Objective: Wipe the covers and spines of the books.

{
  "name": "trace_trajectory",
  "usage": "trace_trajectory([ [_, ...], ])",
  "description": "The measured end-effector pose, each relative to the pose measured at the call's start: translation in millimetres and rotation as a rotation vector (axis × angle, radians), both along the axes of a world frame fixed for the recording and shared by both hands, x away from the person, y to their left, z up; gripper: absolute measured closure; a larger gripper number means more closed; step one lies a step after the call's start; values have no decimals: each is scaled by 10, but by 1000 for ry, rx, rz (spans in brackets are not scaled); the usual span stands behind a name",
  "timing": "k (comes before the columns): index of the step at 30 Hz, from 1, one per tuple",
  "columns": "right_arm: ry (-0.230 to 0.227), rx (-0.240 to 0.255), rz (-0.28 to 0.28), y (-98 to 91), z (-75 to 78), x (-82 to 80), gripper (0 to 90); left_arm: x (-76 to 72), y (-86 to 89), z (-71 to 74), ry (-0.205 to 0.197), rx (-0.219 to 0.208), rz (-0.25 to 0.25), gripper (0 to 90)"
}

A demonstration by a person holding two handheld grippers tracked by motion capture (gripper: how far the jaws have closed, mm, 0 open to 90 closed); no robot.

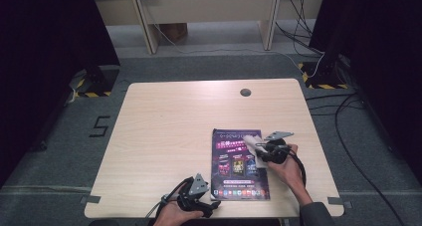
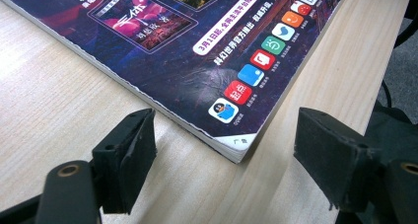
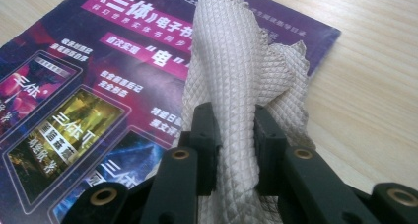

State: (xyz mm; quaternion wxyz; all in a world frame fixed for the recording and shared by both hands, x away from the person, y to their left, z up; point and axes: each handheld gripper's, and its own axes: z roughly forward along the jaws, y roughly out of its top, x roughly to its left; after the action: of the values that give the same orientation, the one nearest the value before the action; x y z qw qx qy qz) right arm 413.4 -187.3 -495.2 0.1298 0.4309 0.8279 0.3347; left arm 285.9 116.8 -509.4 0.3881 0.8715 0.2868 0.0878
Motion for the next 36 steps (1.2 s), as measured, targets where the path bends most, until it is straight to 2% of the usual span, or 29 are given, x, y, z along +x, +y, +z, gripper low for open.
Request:
trace_trajectory([
  [7,-4,-12,-12,-63,4,-26,757,-8,-22,-16,1,-3,-22,315],
  [10,-5,-9,-16,-65,-1,-27,757,-2,-47,-30,-17,17,-28,365],
  [16,-13,-25,-21,-68,0,-2,757,31,-63,-37,-39,14,-18,467],
  [26,-22,-31,-33,-57,0,22,756,64,-113,-38,-46,21,-13,461],
  [32,-3,-5,39,131,-6,-67,756,52,-108,-47,-43,17,-20,411],
  [36,-14,-19,96,260,-10,-111,753,55,-69,-43,-35,22,-11,342],
])
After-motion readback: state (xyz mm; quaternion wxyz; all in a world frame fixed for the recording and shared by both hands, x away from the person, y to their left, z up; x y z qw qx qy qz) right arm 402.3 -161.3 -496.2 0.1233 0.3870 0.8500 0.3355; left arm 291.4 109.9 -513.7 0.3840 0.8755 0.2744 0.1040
